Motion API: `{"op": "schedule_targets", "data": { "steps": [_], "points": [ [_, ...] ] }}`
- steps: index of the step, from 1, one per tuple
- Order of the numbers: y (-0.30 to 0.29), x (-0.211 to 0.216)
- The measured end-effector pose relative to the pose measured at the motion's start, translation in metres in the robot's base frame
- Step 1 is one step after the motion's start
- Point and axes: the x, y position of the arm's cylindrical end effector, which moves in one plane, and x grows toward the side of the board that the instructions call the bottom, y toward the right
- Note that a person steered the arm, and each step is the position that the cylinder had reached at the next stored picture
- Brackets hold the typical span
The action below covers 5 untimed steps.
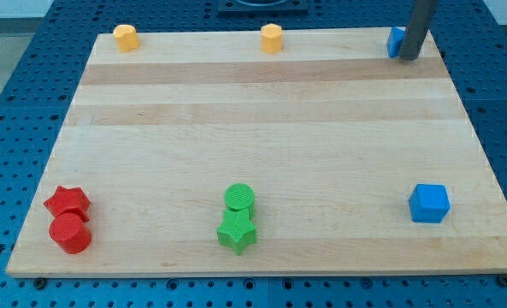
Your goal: Move your arm to the right of the blue cube
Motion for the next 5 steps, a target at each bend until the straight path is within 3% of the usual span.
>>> {"op": "schedule_targets", "data": {
  "steps": [3, 5],
  "points": [
    [0.0, -0.013],
    [0.0, 0.013]
  ]
}}
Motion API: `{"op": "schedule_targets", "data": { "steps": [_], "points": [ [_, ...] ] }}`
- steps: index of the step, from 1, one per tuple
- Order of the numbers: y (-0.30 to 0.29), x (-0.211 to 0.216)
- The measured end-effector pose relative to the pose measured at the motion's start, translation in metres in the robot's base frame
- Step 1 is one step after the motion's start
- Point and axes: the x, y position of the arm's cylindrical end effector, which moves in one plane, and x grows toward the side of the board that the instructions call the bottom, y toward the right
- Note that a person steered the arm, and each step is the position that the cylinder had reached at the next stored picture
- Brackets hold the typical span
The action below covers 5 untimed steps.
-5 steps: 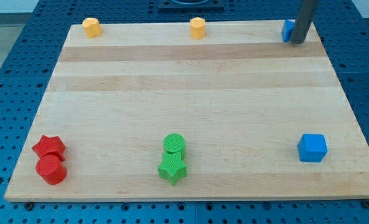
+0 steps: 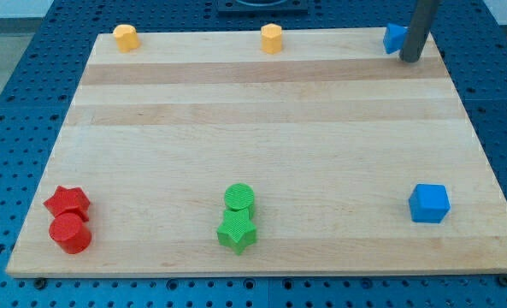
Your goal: Move your arm to the right of the blue cube
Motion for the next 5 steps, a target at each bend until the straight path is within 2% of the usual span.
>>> {"op": "schedule_targets", "data": {
  "steps": [2, 4, 5],
  "points": [
    [0.0, 0.017],
    [0.09, 0.114],
    [0.104, 0.17]
  ]
}}
